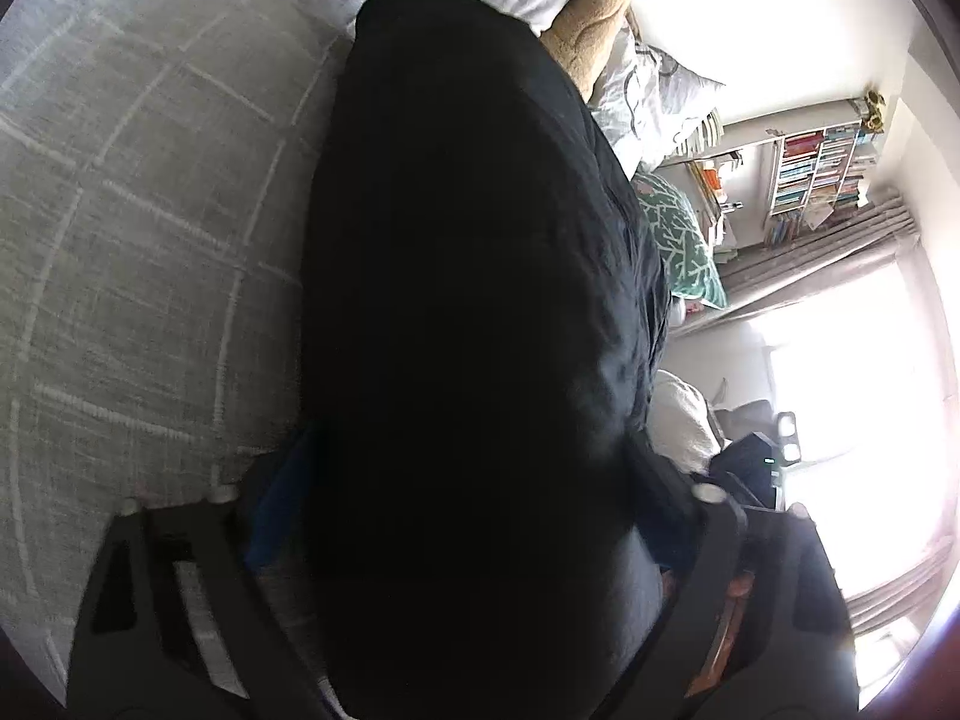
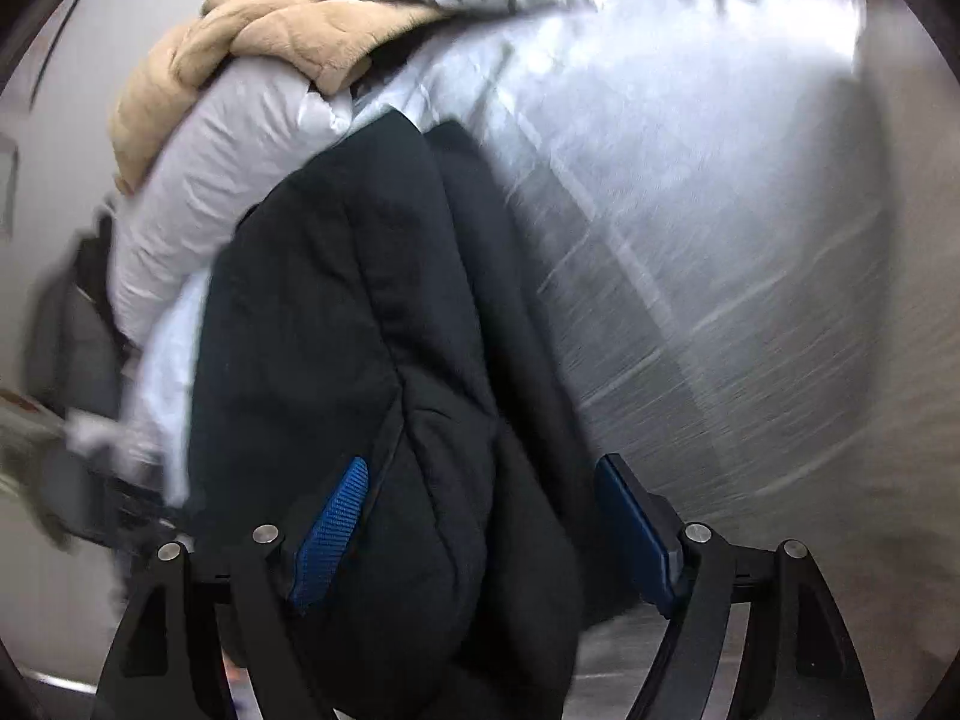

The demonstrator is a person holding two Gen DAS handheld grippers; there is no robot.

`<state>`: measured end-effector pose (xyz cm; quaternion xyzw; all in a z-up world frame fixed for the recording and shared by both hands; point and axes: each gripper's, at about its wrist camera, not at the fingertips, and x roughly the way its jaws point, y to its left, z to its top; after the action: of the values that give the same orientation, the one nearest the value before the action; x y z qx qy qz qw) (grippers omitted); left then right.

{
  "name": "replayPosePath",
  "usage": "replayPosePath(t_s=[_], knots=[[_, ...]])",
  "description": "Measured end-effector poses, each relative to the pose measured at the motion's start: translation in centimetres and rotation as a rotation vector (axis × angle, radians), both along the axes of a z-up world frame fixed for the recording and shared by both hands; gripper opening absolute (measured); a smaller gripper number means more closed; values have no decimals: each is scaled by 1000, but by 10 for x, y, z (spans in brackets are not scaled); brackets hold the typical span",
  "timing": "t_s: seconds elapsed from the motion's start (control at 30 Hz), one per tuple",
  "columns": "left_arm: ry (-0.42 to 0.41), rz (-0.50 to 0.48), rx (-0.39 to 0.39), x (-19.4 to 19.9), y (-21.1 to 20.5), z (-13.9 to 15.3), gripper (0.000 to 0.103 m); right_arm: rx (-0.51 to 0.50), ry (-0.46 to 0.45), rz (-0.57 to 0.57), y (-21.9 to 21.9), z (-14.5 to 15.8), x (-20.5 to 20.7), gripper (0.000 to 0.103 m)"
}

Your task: Fold large clothes

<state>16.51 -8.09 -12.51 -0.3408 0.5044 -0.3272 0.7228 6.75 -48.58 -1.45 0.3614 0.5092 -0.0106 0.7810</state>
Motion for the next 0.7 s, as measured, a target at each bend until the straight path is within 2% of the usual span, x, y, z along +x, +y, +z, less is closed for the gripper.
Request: replayPosePath(t_s=[0.03,0.13,0.23,0.4,0.47,0.57,0.6,0.63,0.67,0.7], knots=[[-17,9,27,-4,-1,5,71,109,0,-14,-5,-15,1,57],[-35,29,36,-9,4,18,59,182,-16,-58,-7,-27,1,47],[-36,52,23,-12,25,36,58,182,-63,-32,8,-8,0,42],[-82,84,120,-22,89,70,59,209,-85,104,65,16,7,41],[-75,79,179,-27,112,69,63,191,-59,174,94,17,10,43],[-51,51,315,-28,116,48,73,109,1,235,128,8,14,54],[-82,51,370,-31,114,39,79,56,20,241,135,6,16,59],[-123,55,391,-34,112,36,82,-6,34,250,141,5,16,64],[-160,58,402,-38,111,37,82,-65,35,261,145,7,17,71],[-175,54,416,-38,109,42,82,-106,29,268,148,10,18,71]])
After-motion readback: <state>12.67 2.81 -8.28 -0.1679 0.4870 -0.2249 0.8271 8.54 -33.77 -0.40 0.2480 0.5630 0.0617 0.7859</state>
